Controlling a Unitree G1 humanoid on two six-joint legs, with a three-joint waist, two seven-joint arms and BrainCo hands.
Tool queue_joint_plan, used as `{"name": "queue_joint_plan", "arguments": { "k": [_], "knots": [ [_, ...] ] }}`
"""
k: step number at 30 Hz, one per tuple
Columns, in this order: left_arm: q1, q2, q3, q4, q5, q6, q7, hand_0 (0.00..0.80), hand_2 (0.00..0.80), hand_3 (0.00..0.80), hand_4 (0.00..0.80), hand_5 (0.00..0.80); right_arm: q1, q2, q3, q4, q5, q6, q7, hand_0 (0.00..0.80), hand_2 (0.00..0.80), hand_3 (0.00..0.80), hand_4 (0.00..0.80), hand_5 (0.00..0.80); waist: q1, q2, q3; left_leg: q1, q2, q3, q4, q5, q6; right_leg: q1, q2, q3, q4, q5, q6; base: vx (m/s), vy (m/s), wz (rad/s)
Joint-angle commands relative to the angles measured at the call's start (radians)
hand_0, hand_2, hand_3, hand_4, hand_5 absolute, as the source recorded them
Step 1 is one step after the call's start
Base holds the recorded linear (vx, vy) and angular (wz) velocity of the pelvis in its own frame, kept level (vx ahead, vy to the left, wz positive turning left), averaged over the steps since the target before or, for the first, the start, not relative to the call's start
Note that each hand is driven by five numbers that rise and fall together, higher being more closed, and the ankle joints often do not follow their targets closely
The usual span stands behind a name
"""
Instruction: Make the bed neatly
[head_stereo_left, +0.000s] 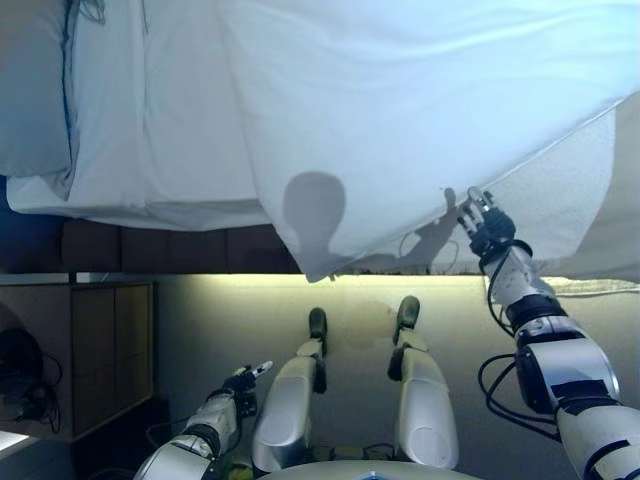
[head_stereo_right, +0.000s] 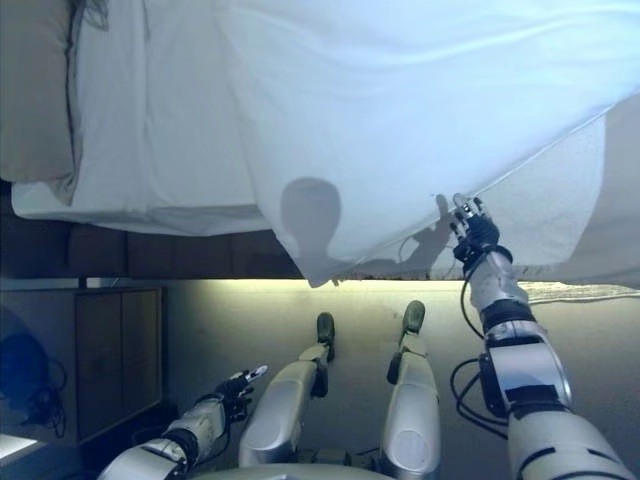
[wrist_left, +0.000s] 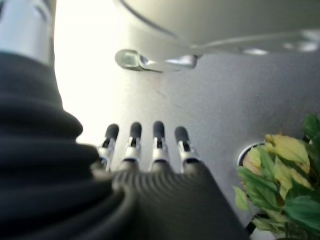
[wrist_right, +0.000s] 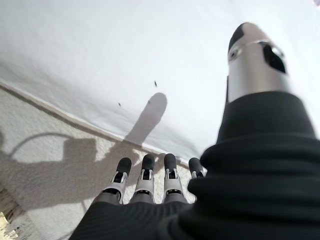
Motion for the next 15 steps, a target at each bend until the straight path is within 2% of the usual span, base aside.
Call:
{"name": "queue_joint_plan", "arguments": {
  "k": [1,15],
  "knots": [
    [0.001,0.007,-0.032,0.01,-0.065,-0.008,-0.001,0.0,0.0,0.0,0.0,0.0,-0.081,-0.052,0.027,0.004,0.009,0.01,0.003,0.0,0.0,0.0,0.0,0.0,0.009,-0.011,0.001,-0.09,-0.018,-0.006,0.052,0.051,-0.001,-0.016,-0.004,0.027,0.039,-0.011,0.046,0.0,0.0,0.0],
    [0.001,0.028,-0.048,-0.066,-0.107,-0.005,0.005,0.0,0.0,0.0,0.0,0.0,-0.156,-0.113,0.063,-0.002,-0.01,0.034,0.047,0.0,0.0,0.0,0.0,0.0,0.007,0.016,0.056,-0.145,-0.017,-0.007,0.056,0.07,-0.005,-0.079,-0.005,0.034,0.057,-0.001,0.051,0.0,0.0,0.0]
  ]
}}
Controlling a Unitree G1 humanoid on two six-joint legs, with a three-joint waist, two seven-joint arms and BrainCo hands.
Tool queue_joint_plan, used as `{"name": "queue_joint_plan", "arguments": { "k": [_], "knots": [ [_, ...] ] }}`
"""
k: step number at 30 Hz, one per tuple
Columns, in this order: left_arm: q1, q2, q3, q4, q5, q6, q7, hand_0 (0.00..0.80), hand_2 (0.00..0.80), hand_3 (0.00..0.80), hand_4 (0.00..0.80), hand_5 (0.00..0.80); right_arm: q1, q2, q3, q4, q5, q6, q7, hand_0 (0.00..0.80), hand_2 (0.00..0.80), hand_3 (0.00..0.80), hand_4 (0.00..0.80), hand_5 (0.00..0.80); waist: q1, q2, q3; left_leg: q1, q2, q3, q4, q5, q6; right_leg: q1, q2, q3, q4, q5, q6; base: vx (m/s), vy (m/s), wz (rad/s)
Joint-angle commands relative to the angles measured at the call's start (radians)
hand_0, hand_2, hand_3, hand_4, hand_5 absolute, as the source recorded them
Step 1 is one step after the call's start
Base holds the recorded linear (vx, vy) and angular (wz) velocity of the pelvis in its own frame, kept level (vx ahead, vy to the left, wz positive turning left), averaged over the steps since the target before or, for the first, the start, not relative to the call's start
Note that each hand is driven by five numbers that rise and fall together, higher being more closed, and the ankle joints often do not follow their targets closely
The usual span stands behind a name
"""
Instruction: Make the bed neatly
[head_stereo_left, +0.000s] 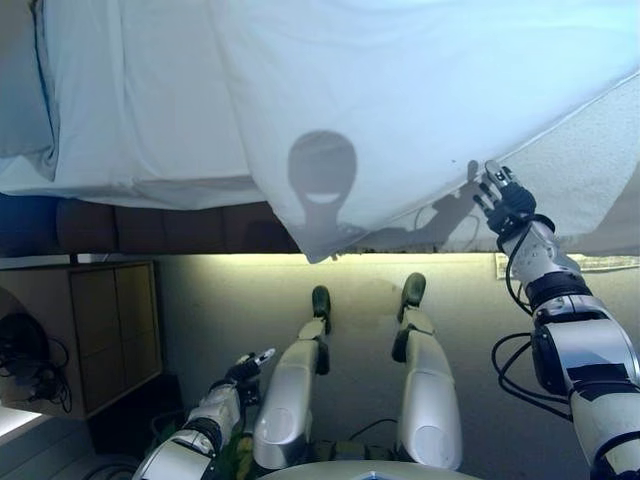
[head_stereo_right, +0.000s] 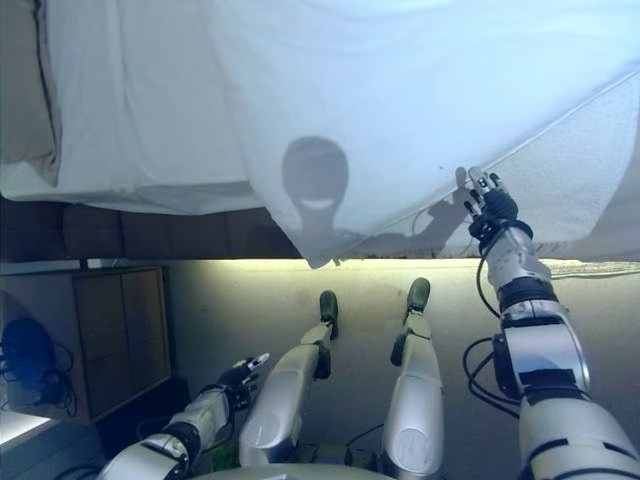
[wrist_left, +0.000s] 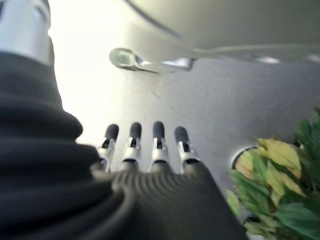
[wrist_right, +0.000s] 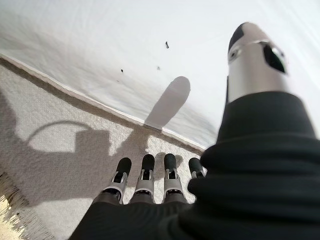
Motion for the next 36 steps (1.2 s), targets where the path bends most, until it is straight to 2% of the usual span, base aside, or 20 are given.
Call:
{"name": "queue_joint_plan", "arguments": {
  "k": [1,9,12,24,25,26,36],
  "knots": [
    [0.014,0.02,-0.036,-0.009,-0.028,0.005,0.005,0.0,0.0,0.0,0.0,0.0,-0.088,-0.057,0.044,-0.024,-0.012,-0.022,0.041,0.0,0.0,0.0,0.0,0.0,0.007,0.004,0.017,-0.087,-0.015,-0.01,0.052,0.066,-0.005,-0.014,-0.004,0.027,0.04,-0.001,0.056,0.0,0.0,0.0],
    [0.026,0.027,-0.044,-0.039,-0.037,0.004,0.004,0.0,0.0,0.0,0.0,0.0,-0.125,-0.064,0.076,-0.09,-0.034,-0.04,0.087,0.0,0.0,0.0,0.0,0.0,0.018,0.006,0.017,-0.078,-0.012,-0.016,0.029,0.076,-0.009,-0.007,-0.004,0.021,0.034,-0.001,0.057,0.0,0.0,0.0],
    [0.031,0.031,-0.041,-0.045,-0.035,0.006,0.002,0.0,0.0,0.0,0.0,0.0,-0.146,-0.075,0.09,-0.106,-0.039,-0.024,0.101,0.0,0.0,0.0,0.0,0.0,0.023,0.006,0.014,-0.074,-0.011,-0.015,0.027,0.078,-0.009,-0.004,-0.008,0.016,0.035,-0.003,0.059,0.01,0.007,0.0],
    [0.053,0.039,-0.048,-0.073,-0.031,0.004,0.001,0.0,0.0,0.0,0.0,0.0,-0.231,-0.097,0.133,-0.131,-0.069,-0.035,0.082,0.0,0.0,0.0,0.0,0.0,0.04,0.011,0.021,-0.065,-0.008,-0.019,0.006,0.088,-0.009,0.001,-0.012,0.012,0.026,0.006,0.064,0.002,0.003,0.01],
    [0.055,0.039,-0.049,-0.077,-0.031,0.003,0.004,0.0,0.0,0.0,0.0,0.0,-0.233,-0.097,0.137,-0.133,-0.073,-0.049,0.071,0.502,0.502,0.502,0.502,0.502,0.041,0.01,0.021,-0.065,-0.007,-0.018,0.004,0.088,-0.009,0.002,-0.013,0.011,0.023,0.007,0.065,0.0,0.0,0.0],
    [0.054,0.04,-0.05,-0.081,-0.032,0.005,0.004,0.0,0.0,0.0,0.0,0.0,-0.234,-0.096,0.137,-0.136,-0.073,-0.059,0.062,0.8,0.8,0.8,0.8,0.8,0.042,0.009,0.022,-0.064,-0.007,-0.018,0.004,0.088,-0.01,0.004,-0.013,0.01,0.023,0.006,0.065,0.0,0.0,0.0],
    [0.044,0.047,-0.052,-0.075,-0.03,0.004,-0.007,0.0,0.0,0.0,0.0,0.0,-0.187,-0.083,0.113,-0.101,-0.11,-0.051,0.024,0.8,0.8,0.8,0.8,0.8,0.045,-0.005,0.007,-0.019,-0.005,-0.016,-0.009,0.078,-0.005,0.055,-0.022,0.003,0.004,0.007,0.07,0.002,-0.001,0.01]
  ]
}}
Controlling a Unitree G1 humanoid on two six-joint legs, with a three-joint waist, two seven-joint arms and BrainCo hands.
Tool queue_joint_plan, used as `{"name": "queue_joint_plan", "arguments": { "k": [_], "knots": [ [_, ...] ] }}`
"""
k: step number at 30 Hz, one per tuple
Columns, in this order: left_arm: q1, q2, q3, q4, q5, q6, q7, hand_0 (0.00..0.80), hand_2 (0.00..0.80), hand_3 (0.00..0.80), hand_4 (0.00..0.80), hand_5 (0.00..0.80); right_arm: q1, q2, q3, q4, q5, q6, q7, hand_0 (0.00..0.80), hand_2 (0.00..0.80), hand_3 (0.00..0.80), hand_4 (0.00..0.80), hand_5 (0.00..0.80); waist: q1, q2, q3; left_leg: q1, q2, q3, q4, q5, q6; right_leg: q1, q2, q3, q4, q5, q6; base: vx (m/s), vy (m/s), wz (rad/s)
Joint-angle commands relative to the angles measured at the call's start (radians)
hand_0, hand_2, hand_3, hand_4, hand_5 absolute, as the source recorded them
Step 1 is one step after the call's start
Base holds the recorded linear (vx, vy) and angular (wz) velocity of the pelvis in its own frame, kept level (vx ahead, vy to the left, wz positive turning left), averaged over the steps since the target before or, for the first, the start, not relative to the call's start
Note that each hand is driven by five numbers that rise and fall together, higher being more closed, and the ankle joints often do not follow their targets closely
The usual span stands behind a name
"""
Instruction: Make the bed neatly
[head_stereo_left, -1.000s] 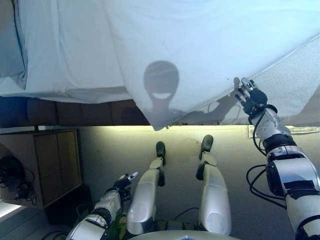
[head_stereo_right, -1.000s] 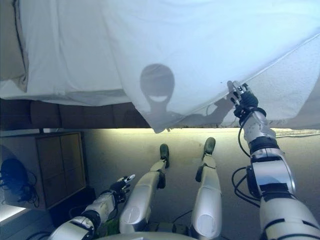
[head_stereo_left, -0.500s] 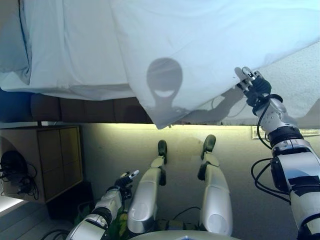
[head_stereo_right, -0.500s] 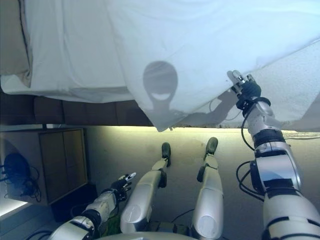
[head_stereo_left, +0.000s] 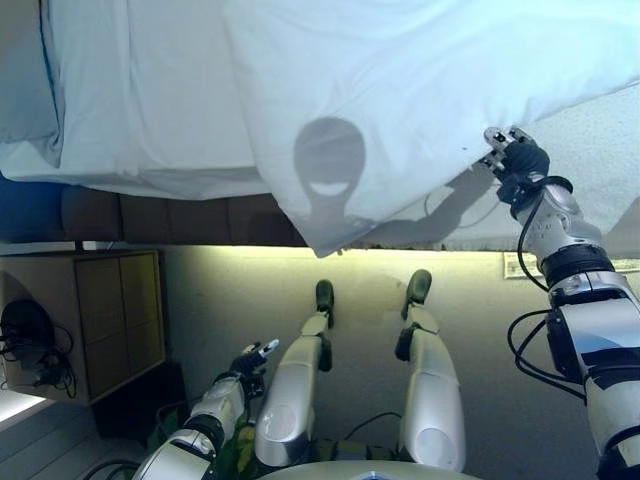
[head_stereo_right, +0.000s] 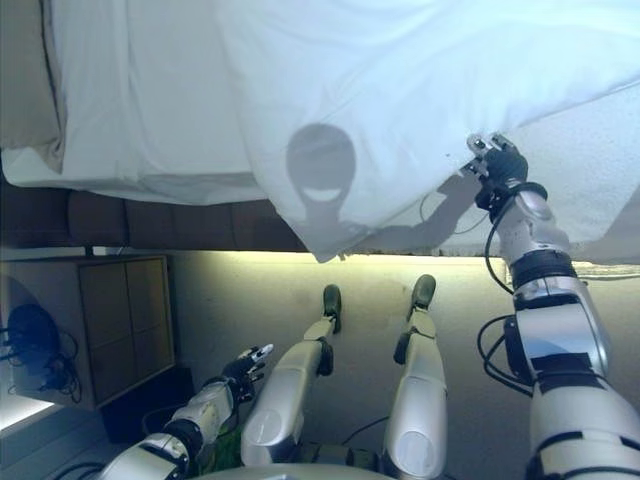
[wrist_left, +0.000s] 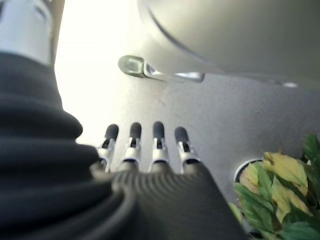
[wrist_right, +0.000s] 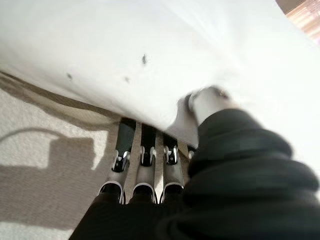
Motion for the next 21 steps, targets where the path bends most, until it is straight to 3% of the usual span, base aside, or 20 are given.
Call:
{"name": "queue_joint_plan", "arguments": {
  "k": [1,8,21],
  "knots": [
    [0.031,0.045,-0.033,0.005,-0.003,-0.003,-0.011,0.0,0.0,0.0,0.0,0.0,-0.084,-0.013,0.027,-0.04,-0.032,-0.025,-0.008,0.8,0.8,0.8,0.8,0.8,0.019,-0.016,-0.006,-0.033,-0.009,0.0,0.009,0.063,-0.003,0.038,-0.026,0.017,0.007,0.003,0.075,0.019,0.011,0.07],
    [0.028,0.051,-0.029,0.035,0.005,-0.011,-0.024,0.0,0.0,0.0,0.0,0.0,-0.053,0.016,0.024,0.0,-0.041,-0.004,0.031,0.8,0.8,0.8,0.8,0.8,0.027,-0.028,-0.036,0.019,-0.004,0.001,-0.012,0.057,-0.002,0.095,-0.034,0.009,-0.017,0.005,0.08,0.009,0.004,0.03],
    [0.046,0.066,0.015,0.111,0.046,-0.033,-0.025,0.0,0.0,0.0,0.0,0.0,0.093,0.125,0.002,0.003,-0.018,0.047,0.116,0.8,0.8,0.8,0.8,0.8,0.043,-0.08,-0.141,0.172,0.018,0.012,-0.112,0.061,-0.014,0.274,-0.037,-0.023,-0.122,0.012,0.095,0.018,-0.004,0.02]
  ]
}}
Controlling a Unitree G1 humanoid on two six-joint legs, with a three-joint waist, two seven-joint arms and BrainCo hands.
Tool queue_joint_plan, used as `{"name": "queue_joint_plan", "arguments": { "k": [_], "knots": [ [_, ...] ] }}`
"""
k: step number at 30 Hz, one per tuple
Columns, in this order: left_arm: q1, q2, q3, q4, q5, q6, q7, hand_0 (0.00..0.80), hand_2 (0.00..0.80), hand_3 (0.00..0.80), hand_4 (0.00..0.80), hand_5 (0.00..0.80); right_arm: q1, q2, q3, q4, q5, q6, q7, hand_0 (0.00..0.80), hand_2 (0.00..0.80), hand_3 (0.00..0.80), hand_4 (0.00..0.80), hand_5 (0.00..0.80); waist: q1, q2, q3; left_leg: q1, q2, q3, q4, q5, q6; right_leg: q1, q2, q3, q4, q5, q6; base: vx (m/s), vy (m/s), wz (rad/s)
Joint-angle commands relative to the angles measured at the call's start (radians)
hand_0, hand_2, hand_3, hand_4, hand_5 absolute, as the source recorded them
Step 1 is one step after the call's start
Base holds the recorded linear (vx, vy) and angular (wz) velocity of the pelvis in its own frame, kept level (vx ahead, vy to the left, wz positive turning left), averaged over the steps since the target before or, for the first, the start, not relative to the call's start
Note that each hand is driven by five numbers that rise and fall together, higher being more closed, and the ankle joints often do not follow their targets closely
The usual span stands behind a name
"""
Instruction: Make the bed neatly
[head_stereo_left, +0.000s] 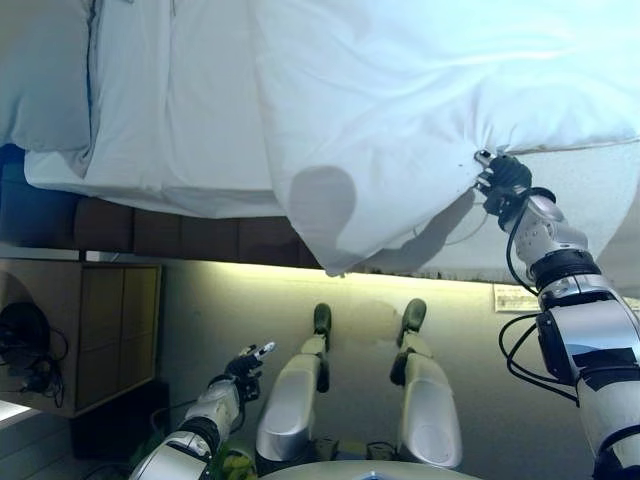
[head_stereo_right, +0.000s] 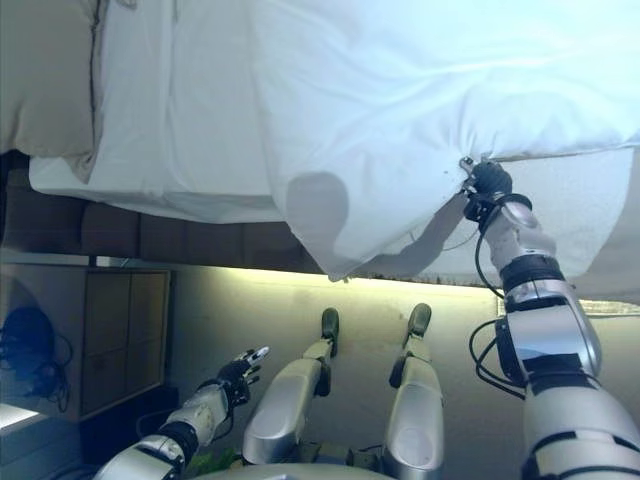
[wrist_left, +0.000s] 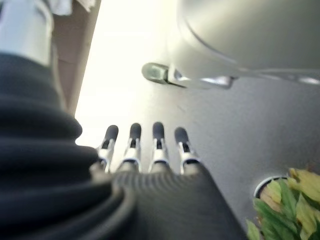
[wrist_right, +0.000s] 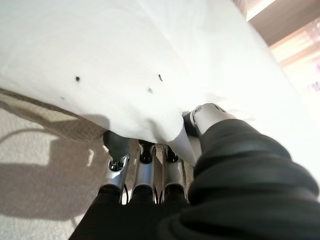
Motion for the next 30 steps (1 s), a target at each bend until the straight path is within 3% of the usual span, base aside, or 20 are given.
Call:
{"name": "queue_joint_plan", "arguments": {
  "k": [1,7,17,24,30],
  "knots": [
    [0.029,0.036,-0.021,0.084,0.036,-0.026,-0.005,0.0,0.0,0.0,0.0,0.0,0.045,0.066,0.008,-0.029,0.019,-0.005,0.085,0.8,0.8,0.8,0.8,0.8,0.021,-0.04,-0.114,-0.013,0.004,0.025,-0.035,0.049,-0.015,0.05,-0.057,0.02,0.013,-0.018,0.085,0.066,0.012,0.05],
    [0.042,0.013,-0.009,0.118,0.039,-0.051,0.01,0.0,0.0,0.0,0.0,0.0,0.151,0.202,0.004,-0.019,0.069,0.024,0.05,0.8,0.8,0.8,0.8,0.8,0.029,-0.055,-0.176,0.041,0.004,0.009,-0.073,0.054,-0.017,0.13,-0.048,0.001,-0.035,-0.014,0.086,0.047,0.016,0.06],
    [0.066,-0.023,0.015,0.135,0.066,-0.039,0.069,0.0,0.0,0.0,0.0,0.0,0.327,0.446,0.159,-0.057,0.021,0.071,0.041,0.8,0.8,0.8,0.8,0.8,0.057,-0.078,-0.291,0.117,-0.012,-0.034,-0.076,0.049,-0.004,0.254,-0.044,-0.032,-0.063,-0.026,0.074,0.089,0.029,0.13],
    [0.104,-0.034,0.048,0.122,0.074,-0.044,0.115,0.0,0.0,0.0,0.0,0.0,0.474,0.542,0.274,-0.078,-0.046,0.12,0.037,0.8,0.8,0.8,0.8,0.8,0.072,-0.082,-0.346,0.167,-0.019,-0.052,-0.076,0.042,0.006,0.313,-0.053,-0.042,-0.068,-0.032,0.078,0.121,0.065,0.11],
    [0.103,-0.027,0.068,0.098,0.057,-0.063,0.128,0.0,0.0,0.0,0.0,0.0,0.532,0.576,0.356,-0.062,-0.078,0.188,0.05,0.8,0.8,0.8,0.8,0.8,0.083,-0.074,-0.347,0.169,-0.021,-0.069,-0.076,0.046,0.009,0.322,-0.063,-0.047,-0.064,-0.033,0.086,0.035,0.072,0.03]
  ]
}}
